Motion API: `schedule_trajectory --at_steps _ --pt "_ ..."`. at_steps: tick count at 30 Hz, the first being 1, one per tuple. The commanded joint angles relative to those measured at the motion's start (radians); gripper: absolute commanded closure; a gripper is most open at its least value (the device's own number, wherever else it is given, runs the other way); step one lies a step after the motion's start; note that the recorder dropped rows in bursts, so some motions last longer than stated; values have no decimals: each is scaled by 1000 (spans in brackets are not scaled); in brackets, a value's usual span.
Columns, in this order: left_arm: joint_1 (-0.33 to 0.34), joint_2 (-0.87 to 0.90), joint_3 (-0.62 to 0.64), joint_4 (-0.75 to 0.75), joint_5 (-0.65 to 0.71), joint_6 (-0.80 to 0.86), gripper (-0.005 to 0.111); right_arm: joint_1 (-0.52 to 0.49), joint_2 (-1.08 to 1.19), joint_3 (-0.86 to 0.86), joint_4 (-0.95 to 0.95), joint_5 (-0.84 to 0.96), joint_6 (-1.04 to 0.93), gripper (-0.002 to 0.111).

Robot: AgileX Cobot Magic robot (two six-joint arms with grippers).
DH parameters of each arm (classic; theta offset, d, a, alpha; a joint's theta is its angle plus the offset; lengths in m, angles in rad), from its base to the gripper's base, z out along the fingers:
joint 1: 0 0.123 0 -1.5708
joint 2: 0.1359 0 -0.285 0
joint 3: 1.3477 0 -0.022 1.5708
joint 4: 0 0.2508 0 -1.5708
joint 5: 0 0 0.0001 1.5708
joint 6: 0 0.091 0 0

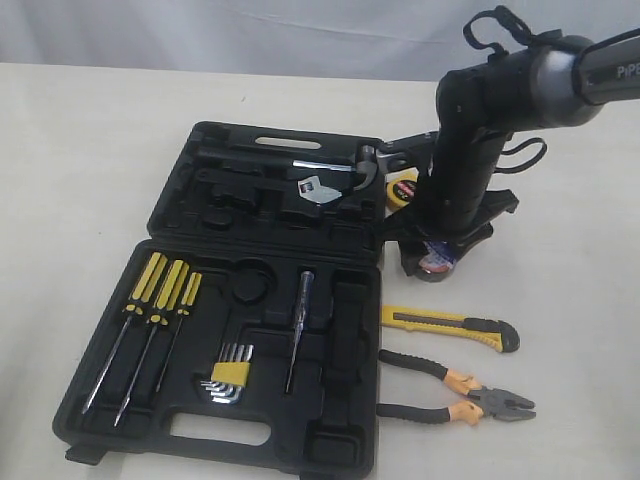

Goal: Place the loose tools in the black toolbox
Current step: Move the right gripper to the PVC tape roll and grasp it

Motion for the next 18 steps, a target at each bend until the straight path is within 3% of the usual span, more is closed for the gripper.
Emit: schedule_trajectory --at_steps 1,8,18 --pt "-6 4 -5 4 0 0 107 -5 -54 -9 -12 73 -12 99" --pt "-6 4 -5 4 0 0 107 57 -202 -35 -12 198 -14 101" --pt "-6 4 -5 4 0 0 107 374 -265 -36 -14 165 -18 101"
